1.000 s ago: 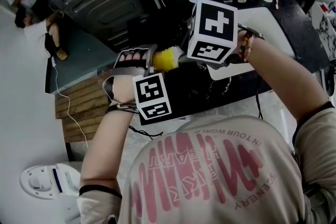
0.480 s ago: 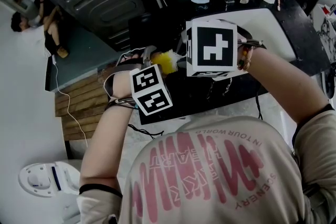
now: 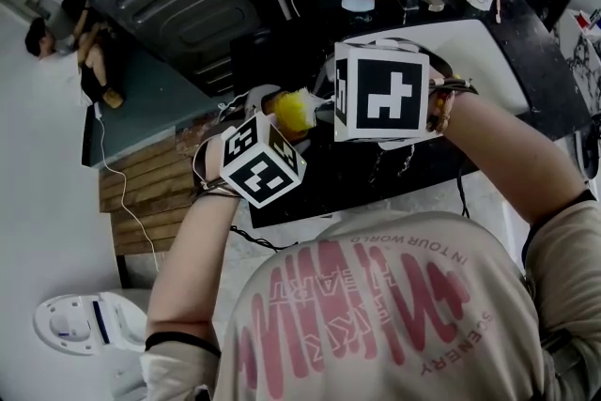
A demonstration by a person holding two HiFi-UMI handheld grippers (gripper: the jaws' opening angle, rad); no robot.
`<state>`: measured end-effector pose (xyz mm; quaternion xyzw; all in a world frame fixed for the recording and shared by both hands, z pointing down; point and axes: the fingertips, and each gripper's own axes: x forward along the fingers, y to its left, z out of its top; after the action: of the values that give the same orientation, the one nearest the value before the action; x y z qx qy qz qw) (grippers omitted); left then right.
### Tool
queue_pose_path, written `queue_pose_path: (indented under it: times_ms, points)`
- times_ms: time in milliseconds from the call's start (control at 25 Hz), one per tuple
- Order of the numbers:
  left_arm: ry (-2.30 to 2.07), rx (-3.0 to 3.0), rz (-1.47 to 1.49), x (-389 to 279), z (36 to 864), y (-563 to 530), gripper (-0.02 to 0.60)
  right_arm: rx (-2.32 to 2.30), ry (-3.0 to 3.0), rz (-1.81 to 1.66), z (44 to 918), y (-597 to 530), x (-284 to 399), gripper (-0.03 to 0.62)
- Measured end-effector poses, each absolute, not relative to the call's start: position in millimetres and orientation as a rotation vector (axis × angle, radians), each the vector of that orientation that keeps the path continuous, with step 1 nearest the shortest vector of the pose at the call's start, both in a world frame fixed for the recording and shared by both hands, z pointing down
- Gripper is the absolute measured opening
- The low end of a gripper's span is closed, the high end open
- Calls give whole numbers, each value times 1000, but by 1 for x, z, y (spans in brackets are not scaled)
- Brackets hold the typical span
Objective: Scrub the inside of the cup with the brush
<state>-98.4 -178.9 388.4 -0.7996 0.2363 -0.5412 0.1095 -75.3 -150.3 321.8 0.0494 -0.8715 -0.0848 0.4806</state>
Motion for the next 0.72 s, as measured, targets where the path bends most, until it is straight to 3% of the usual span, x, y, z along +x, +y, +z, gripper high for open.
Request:
queue_pose_path:
  times_ms: [720]
  points:
    - [760,-2805,-1285,-80,356,-173,405,80,-2168,-179,327,-146,-74,46]
